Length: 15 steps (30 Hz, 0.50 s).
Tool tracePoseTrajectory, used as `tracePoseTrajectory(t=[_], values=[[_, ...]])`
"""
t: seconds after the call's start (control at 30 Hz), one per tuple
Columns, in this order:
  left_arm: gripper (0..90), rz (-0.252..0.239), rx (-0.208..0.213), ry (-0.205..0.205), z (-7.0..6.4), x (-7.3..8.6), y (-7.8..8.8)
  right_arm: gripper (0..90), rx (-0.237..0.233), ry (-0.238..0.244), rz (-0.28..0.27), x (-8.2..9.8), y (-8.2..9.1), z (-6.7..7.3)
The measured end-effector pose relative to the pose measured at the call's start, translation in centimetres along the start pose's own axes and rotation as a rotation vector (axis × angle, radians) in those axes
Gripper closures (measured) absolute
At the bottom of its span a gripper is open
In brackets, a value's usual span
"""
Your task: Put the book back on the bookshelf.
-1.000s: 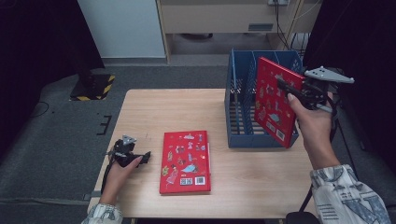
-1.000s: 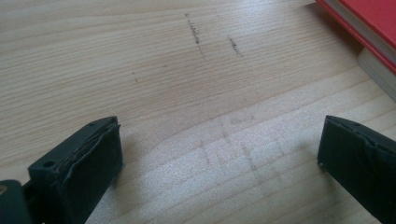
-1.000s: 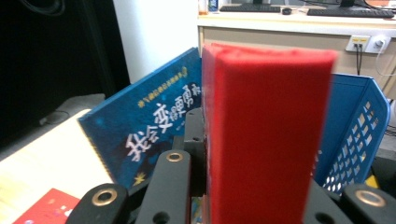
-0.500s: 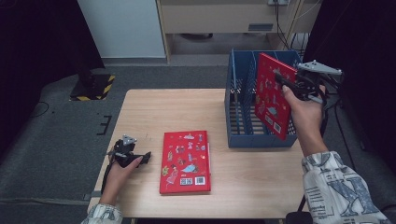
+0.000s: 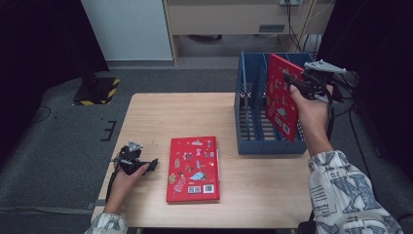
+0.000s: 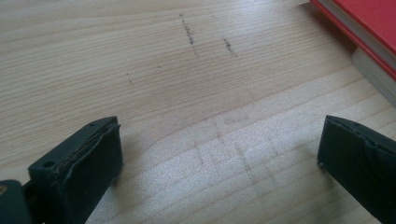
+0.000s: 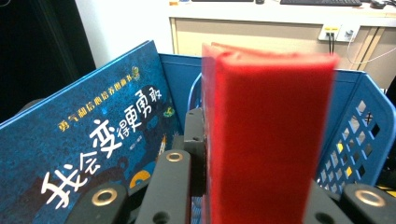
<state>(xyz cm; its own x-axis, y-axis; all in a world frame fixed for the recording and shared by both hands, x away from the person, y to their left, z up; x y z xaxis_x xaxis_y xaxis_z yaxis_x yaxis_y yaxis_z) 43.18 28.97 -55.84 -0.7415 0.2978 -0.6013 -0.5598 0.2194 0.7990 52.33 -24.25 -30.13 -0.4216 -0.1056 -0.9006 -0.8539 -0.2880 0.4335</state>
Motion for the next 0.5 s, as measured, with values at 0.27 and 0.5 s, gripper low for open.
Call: tracePoseTrajectory(t=[0.27,0.5], values=[[0.0,-0.001,0.001,-0.001,-0.1,0.0,0.0,79.3,0.020,-0.007,0.007,0.1,-1.4,-0.3],[0.0,-0.002,0.003,-0.003,-0.1,0.0,0.0,79.3,0.048,-0.020,0.005,0.3,-2.8,-0.8]])
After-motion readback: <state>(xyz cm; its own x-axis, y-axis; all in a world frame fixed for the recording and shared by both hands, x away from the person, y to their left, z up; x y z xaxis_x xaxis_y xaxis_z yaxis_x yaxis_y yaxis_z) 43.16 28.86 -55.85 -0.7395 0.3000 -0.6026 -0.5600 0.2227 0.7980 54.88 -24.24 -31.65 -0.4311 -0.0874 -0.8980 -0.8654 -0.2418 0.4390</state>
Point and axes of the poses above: each handheld gripper's, and its own axes: y roughly backward along the jaws, x roughly out of its underside, z roughly to its left, the point moved 3 cm from there along -y, roughly forward along the jaws, and after that the axes turned 7 degrees about z, right-handed, at the moved point
